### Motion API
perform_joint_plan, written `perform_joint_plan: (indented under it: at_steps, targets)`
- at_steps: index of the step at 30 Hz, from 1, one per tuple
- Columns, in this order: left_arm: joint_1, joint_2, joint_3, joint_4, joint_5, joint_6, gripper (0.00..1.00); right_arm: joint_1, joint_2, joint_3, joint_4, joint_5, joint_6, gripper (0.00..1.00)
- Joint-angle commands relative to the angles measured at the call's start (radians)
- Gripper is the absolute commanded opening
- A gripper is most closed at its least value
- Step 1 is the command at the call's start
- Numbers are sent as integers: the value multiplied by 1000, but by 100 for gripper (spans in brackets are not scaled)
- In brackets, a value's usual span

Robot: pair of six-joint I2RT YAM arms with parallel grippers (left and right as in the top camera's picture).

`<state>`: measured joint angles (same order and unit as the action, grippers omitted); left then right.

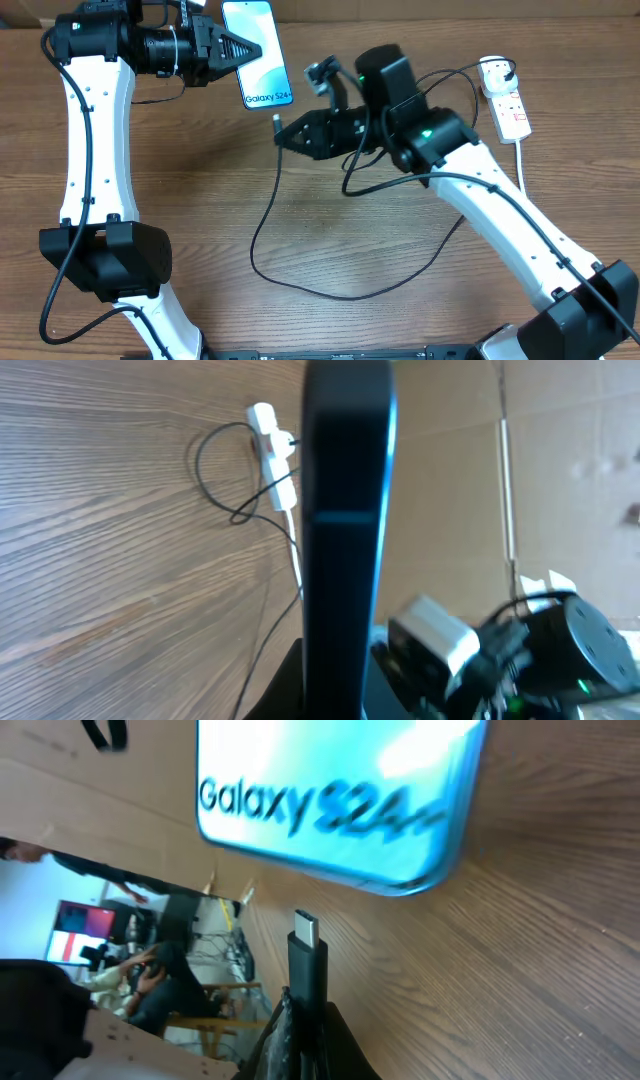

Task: Plug charger to phone and switch on socket
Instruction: 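Push the USB-C plug into the phone's bottom port with the right gripper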

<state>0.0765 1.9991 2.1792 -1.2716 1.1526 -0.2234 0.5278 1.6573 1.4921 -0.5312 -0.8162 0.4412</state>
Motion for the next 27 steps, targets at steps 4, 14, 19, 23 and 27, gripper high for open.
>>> perform_joint_plan:
  at_steps: [4,14,19,23,27]
  targets:
    - [27,2,8,-2,165,44,4,-19,-25,31,30,-77,4,4]
    - [26,3,8,-14,183,24,4,-12,-25,31,70,-106,77,4]
    - [26,3,8,-14,183,24,4,0,-25,31,80,-106,87,4]
    - [26,3,8,-14,183,24,4,10,-25,31,97,-108,87,4]
    - [26,3,8,-14,183,24,4,18,-25,31,113,-121,87,4]
